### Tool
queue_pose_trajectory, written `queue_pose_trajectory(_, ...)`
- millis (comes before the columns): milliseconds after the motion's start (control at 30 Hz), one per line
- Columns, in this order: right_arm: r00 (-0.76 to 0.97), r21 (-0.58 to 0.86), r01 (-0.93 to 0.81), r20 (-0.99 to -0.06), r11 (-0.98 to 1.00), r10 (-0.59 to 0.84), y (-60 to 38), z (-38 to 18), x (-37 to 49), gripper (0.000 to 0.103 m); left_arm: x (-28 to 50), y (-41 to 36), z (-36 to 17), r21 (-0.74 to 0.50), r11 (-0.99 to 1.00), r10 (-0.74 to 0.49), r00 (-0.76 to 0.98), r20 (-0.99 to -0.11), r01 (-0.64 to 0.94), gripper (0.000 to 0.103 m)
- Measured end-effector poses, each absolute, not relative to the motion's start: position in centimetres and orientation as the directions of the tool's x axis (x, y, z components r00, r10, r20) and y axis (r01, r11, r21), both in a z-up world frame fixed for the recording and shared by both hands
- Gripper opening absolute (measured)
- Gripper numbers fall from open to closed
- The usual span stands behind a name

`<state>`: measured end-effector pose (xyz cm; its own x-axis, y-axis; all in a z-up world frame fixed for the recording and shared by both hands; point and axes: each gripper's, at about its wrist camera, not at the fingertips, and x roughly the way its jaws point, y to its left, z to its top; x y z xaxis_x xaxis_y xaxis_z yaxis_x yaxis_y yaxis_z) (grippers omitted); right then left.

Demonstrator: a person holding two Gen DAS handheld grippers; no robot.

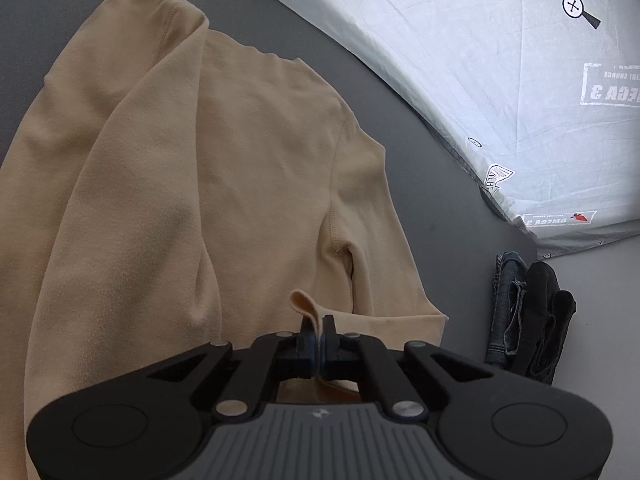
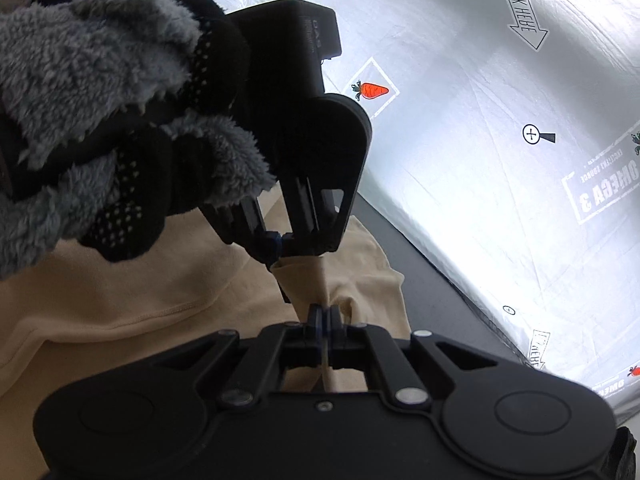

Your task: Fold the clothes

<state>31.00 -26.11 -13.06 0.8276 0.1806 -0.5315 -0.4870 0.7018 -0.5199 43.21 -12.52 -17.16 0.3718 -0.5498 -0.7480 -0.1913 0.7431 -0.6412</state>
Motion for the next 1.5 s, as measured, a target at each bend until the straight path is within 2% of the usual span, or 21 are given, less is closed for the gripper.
queue_pose_trajectory(133, 0.796, -0.371, -0.467, -0.571, 0.802, 0.200, -27.6, -11.6, 31.2, 0.004, 43.3, -11.4, -14.4, -0.632, 0.756, -0.511, 0.452, -0.731, -0.167, 0.002)
queue_pose_trajectory(200, 0.772, -0.248, -0.431, -0.600, 0.868, 0.212, -29.2, -10.7, 31.2, 0.017, 43.5, -10.4, -12.5, -0.635, 0.757, -0.494, 0.501, -0.711, -0.154, 0.002)
queue_pose_trajectory(233, 0.760, -0.206, -0.410, -0.616, 0.889, 0.207, -29.9, -10.6, 31.1, 0.034, 43.6, -9.8, -11.5, -0.636, 0.758, -0.483, 0.527, -0.699, -0.149, 0.002)
queue_pose_trajectory(267, 0.751, -0.184, -0.388, -0.631, 0.903, 0.195, -30.5, -10.6, 30.8, 0.045, 43.7, -9.2, -10.5, -0.636, 0.758, -0.473, 0.552, -0.687, -0.143, 0.002)
queue_pose_trajectory(467, 0.633, -0.019, -0.262, -0.758, 0.965, 0.157, -33.4, -12.5, 29.4, 0.060, 43.9, -5.4, -5.0, -0.654, 0.748, -0.434, 0.667, -0.605, -0.107, 0.002)
queue_pose_trajectory(633, 0.542, 0.080, -0.122, -0.830, 0.989, 0.134, -34.4, -15.4, 25.9, 0.062, 43.4, -2.4, -1.3, -0.650, 0.755, -0.402, 0.724, -0.560, -0.084, 0.001)
queue_pose_trajectory(767, 0.538, 0.101, -0.023, -0.837, 0.995, 0.097, -34.4, -16.4, 24.0, 0.068, 42.6, 0.0, 1.3, -0.644, 0.762, -0.376, 0.762, -0.527, -0.069, 0.001)
queue_pose_trajectory(900, 0.521, 0.127, 0.044, -0.849, 0.991, 0.086, -34.7, -16.7, 22.3, 0.068, 42.1, 2.6, 3.8, -0.635, 0.770, -0.347, 0.798, -0.493, -0.058, 0.001)
queue_pose_trajectory(1033, 0.515, 0.103, 0.069, -0.856, 0.992, 0.053, -34.0, -17.5, 20.8, 0.067, 41.5, 6.0, 6.0, -0.630, 0.772, -0.295, 0.834, -0.466, -0.078, 0.001)
queue_pose_trajectory(1100, 0.525, 0.088, 0.072, -0.850, 0.993, 0.038, -33.6, -17.7, 20.3, 0.053, 41.3, 7.5, 6.7, -0.641, 0.762, -0.282, 0.846, -0.453, -0.090, 0.001)
queue_pose_trajectory(1167, 0.535, 0.084, 0.080, -0.844, 0.993, 0.028, -33.3, -17.7, 20.0, 0.020, 41.2, 9.0, 7.1, -0.658, 0.745, -0.270, 0.852, -0.448, -0.110, 0.001)
queue_pose_trajectory(1233, 0.552, 0.055, 0.084, -0.834, 0.995, -0.001, -32.8, -17.3, 19.9, 0.005, 41.0, 10.1, 7.2, -0.669, 0.733, -0.263, 0.858, -0.442, -0.120, 0.001)
queue_pose_trajectory(1367, 0.608, -0.040, 0.022, -0.793, 0.999, -0.045, -30.8, -15.5, 19.2, 0.003, 40.7, 11.3, 7.4, -0.680, 0.722, -0.254, 0.864, -0.435, -0.130, 0.001)
queue_pose_trajectory(1500, 0.656, -0.125, -0.099, -0.754, 0.987, -0.030, -28.1, -13.5, 18.2, 0.003, 40.3, 12.0, 7.9, -0.685, 0.719, -0.253, 0.872, -0.420, -0.122, 0.001)
